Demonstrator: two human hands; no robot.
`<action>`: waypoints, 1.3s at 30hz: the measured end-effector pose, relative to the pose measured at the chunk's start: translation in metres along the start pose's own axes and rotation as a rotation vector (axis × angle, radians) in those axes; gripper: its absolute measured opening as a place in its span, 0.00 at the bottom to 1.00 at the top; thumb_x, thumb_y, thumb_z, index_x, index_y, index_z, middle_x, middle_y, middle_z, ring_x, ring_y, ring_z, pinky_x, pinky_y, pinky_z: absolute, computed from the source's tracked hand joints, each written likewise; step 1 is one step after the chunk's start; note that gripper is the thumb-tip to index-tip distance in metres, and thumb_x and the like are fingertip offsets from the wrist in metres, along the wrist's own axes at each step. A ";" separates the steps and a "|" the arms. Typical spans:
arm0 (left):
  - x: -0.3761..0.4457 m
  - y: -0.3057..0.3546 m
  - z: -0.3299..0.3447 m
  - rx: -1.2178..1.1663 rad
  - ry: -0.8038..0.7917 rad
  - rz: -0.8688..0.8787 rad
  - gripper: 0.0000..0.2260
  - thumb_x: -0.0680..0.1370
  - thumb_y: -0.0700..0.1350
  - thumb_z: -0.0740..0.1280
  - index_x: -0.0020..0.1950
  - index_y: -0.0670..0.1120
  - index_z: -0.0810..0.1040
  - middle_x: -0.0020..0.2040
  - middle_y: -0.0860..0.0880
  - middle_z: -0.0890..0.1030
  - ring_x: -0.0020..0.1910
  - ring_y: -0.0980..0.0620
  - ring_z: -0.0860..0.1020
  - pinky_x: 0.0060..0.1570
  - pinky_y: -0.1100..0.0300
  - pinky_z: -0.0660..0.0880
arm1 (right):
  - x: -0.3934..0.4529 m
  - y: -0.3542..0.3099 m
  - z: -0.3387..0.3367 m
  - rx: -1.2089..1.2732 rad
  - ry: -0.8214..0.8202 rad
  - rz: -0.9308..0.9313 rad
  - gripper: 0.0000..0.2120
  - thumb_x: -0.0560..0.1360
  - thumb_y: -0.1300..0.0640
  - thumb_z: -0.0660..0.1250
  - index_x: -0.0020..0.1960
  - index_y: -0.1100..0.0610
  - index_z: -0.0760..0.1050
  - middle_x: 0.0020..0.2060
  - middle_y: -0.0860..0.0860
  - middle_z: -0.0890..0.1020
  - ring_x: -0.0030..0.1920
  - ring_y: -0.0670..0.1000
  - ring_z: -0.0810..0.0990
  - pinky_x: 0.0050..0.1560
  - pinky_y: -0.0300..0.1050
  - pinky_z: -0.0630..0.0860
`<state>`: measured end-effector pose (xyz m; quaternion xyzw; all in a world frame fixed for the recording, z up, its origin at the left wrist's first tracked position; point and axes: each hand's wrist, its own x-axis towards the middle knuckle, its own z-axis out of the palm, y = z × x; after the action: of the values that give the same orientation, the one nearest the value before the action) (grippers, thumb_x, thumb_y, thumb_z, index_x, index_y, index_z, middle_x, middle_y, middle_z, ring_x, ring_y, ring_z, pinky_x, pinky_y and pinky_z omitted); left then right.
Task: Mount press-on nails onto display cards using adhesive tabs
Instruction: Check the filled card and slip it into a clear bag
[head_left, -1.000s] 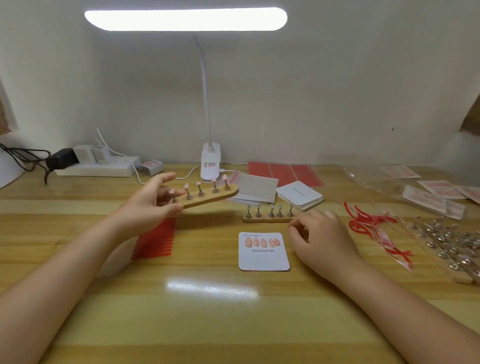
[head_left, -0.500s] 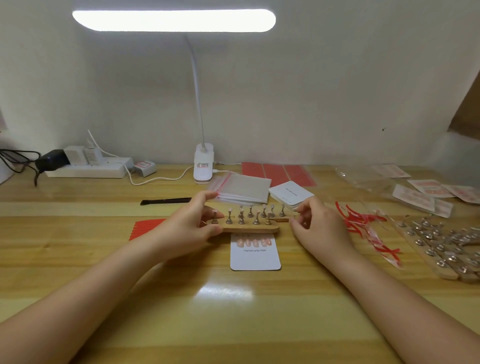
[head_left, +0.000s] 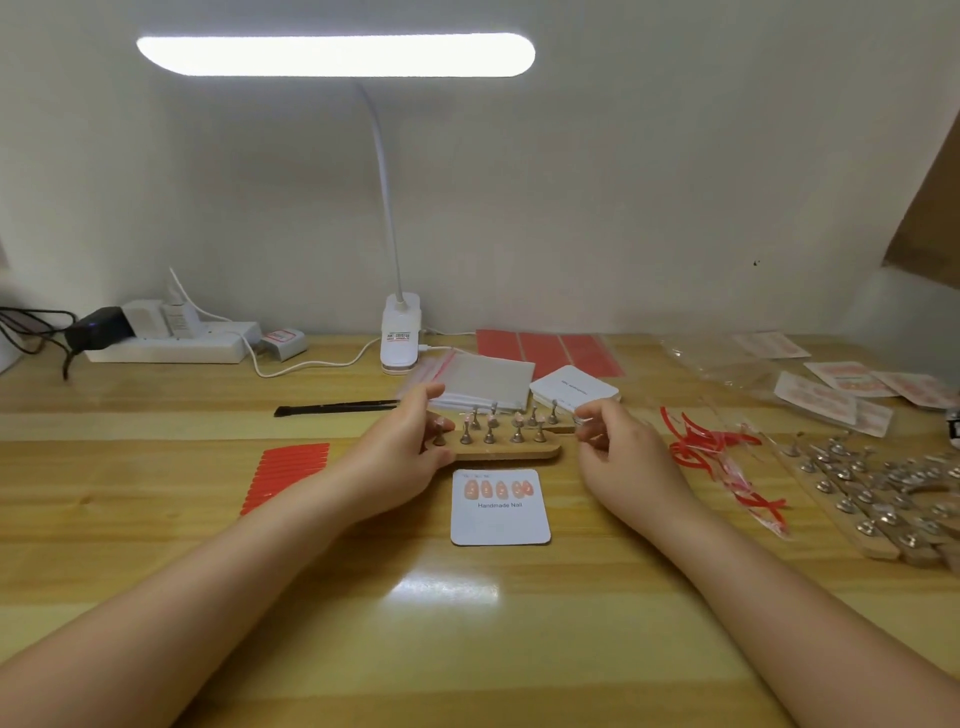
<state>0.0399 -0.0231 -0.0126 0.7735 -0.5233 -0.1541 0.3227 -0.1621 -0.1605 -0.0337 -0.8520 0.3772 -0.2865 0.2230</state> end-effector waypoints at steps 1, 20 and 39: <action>-0.002 -0.004 -0.002 -0.006 0.000 -0.002 0.31 0.78 0.42 0.67 0.76 0.54 0.55 0.62 0.54 0.76 0.61 0.57 0.72 0.62 0.61 0.69 | 0.002 0.000 0.000 0.016 0.007 0.027 0.15 0.77 0.61 0.63 0.63 0.53 0.71 0.49 0.47 0.79 0.53 0.49 0.77 0.54 0.50 0.76; -0.011 -0.039 -0.025 -0.379 0.160 -0.012 0.26 0.77 0.39 0.68 0.71 0.56 0.65 0.54 0.61 0.82 0.57 0.63 0.77 0.60 0.60 0.71 | 0.049 0.003 -0.011 -0.115 -0.336 0.040 0.15 0.72 0.41 0.71 0.56 0.44 0.78 0.45 0.38 0.76 0.50 0.45 0.76 0.47 0.43 0.74; -0.027 0.010 -0.010 -0.569 0.179 0.096 0.27 0.75 0.38 0.68 0.70 0.55 0.65 0.52 0.59 0.83 0.53 0.63 0.80 0.55 0.58 0.73 | -0.058 0.007 -0.094 -0.129 -0.035 0.236 0.17 0.62 0.39 0.76 0.35 0.52 0.77 0.20 0.38 0.74 0.21 0.37 0.70 0.23 0.30 0.60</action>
<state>0.0275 0.0028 -0.0016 0.6370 -0.4644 -0.2102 0.5783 -0.2599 -0.1358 0.0129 -0.8192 0.4884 -0.2184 0.2064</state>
